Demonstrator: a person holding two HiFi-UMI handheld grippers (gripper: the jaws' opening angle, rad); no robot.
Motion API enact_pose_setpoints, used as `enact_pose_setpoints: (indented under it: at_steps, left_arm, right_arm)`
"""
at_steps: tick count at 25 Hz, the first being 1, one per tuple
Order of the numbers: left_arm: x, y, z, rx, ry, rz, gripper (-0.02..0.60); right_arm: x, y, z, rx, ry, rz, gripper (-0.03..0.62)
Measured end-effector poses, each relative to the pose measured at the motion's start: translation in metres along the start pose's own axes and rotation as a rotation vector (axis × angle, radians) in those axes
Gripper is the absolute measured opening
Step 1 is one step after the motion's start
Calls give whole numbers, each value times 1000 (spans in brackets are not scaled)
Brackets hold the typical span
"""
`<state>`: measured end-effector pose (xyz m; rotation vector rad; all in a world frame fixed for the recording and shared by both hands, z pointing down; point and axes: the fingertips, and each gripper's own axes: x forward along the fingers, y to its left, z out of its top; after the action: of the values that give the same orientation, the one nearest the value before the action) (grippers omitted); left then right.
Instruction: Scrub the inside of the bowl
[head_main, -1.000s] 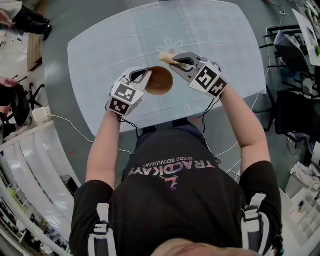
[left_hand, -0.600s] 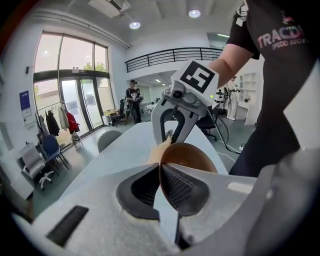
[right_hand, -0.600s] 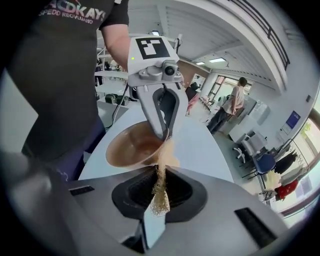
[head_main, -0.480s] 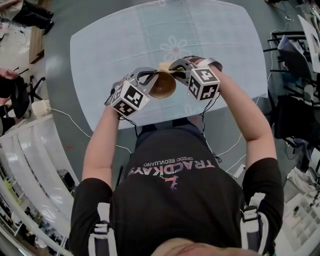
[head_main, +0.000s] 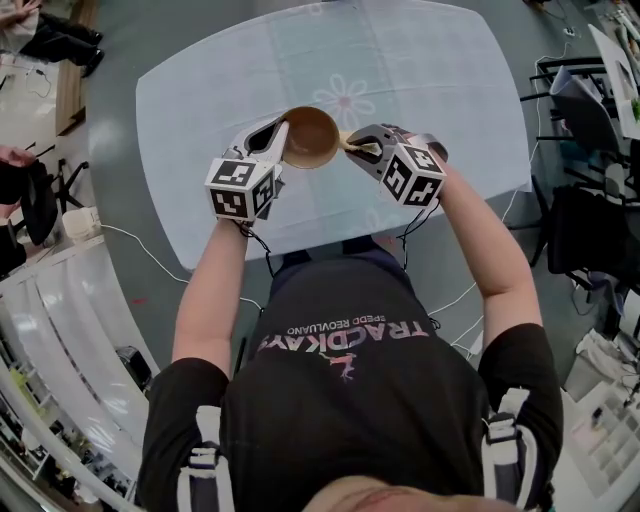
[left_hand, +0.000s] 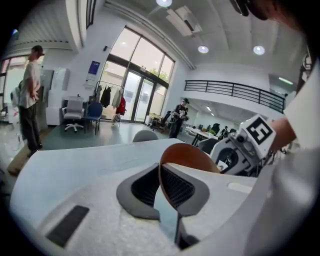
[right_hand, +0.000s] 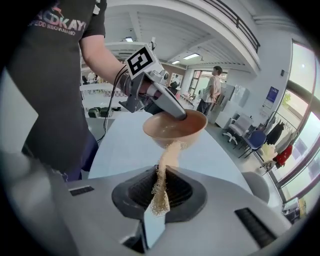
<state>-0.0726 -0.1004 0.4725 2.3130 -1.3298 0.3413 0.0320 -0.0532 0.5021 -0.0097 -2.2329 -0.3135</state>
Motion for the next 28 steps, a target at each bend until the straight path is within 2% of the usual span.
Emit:
enact_pose_setpoints:
  at_steps: [8, 15, 17, 21, 28]
  left_arm:
    - [0, 18, -2, -249, -38, 152, 25]
    - [3, 15, -3, -419, -68, 187, 25]
    - [2, 14, -4, -440, -73, 190, 25]
    - [1, 21, -8, -419, -59, 203, 25]
    - [2, 31, -26, -415, -4, 233, 25]
  right_arm:
    - [23, 23, 26, 171, -92, -43, 32]
    - [44, 25, 69, 342, -232, -93, 32]
    - [46, 22, 72, 388, -254, -112, 32]
    - [47, 17, 66, 418, -250, -133, 32]
    - [31, 2, 9, 517, -165, -209, 32]
